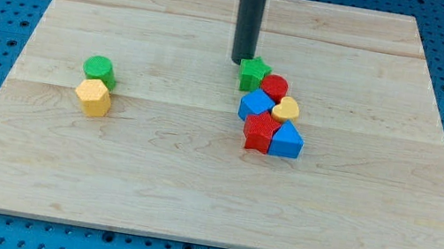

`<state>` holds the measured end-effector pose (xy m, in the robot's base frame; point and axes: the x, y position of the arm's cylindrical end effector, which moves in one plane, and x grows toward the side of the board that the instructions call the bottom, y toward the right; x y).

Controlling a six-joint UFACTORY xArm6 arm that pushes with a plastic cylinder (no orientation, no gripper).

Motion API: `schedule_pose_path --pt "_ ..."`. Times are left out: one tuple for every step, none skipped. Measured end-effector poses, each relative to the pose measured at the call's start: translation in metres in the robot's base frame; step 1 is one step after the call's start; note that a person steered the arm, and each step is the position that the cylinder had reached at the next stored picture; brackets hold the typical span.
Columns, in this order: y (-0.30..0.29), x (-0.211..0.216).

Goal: Move the arm towards the left center of the board

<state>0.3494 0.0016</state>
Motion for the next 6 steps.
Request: schedule_pose_path --pt "-0.019 -0.001" --pt "-0.024 -0.025" --pt "-0.033 -0.05" --pt "-0.132 -0.06" --pt "-0.264 -0.056" --pt "-0.306 -0.044"
